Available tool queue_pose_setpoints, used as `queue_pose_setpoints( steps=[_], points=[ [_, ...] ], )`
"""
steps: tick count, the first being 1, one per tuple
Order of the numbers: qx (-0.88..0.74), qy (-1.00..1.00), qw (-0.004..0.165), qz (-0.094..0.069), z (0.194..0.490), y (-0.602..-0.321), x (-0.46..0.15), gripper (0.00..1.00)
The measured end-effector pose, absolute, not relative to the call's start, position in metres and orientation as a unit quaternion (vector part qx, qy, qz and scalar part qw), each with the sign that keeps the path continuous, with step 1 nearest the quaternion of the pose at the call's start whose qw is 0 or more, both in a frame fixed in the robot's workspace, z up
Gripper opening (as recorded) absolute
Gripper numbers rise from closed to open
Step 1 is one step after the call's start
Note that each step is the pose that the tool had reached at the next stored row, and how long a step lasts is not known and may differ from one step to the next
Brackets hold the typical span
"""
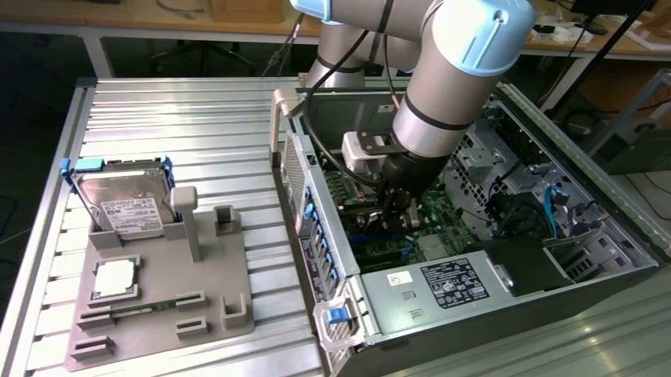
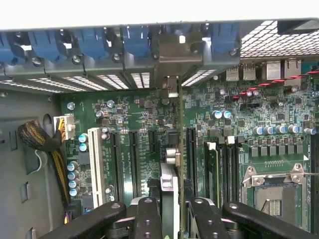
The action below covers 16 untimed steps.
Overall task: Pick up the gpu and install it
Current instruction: 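Insert the gpu into the slot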
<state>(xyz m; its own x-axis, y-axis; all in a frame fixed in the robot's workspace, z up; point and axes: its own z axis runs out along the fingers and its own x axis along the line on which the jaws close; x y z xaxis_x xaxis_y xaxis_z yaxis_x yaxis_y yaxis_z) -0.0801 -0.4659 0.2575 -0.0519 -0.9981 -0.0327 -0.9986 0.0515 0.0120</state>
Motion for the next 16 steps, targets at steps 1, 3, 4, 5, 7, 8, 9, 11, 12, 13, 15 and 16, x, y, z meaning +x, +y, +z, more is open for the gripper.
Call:
queue_pose_setpoints(
  steps=[1, 3, 4, 5, 7, 8, 9, 11, 12, 13, 15, 16],
  points=[
    [-0.689, 0.725, 0.008, 0.016, 0.257, -0.466, -0.080, 0.27],
    [-0.689, 0.725, 0.008, 0.016, 0.256, -0.466, -0.080, 0.27],
    [-0.689, 0.725, 0.008, 0.016, 0.255, -0.466, -0.080, 0.27],
    [-0.689, 0.725, 0.008, 0.016, 0.255, -0.465, -0.080, 0.27],
    [-0.689, 0.725, 0.008, 0.016, 0.253, -0.464, -0.080, 0.27],
    [-0.689, 0.725, 0.008, 0.016, 0.252, -0.464, -0.080, 0.27],
    [-0.689, 0.725, 0.008, 0.016, 0.252, -0.464, -0.080, 0.27],
    [-0.689, 0.725, 0.008, 0.016, 0.249, -0.464, -0.081, 0.27],
    [-0.689, 0.725, 0.008, 0.016, 0.248, -0.464, -0.081, 0.27],
    [-0.689, 0.725, 0.007, 0.016, 0.248, -0.464, -0.081, 0.27],
    [-0.689, 0.725, 0.008, 0.016, 0.247, -0.464, -0.081, 0.27],
    [-0.689, 0.725, 0.008, 0.016, 0.247, -0.464, -0.081, 0.27]
  ],
)
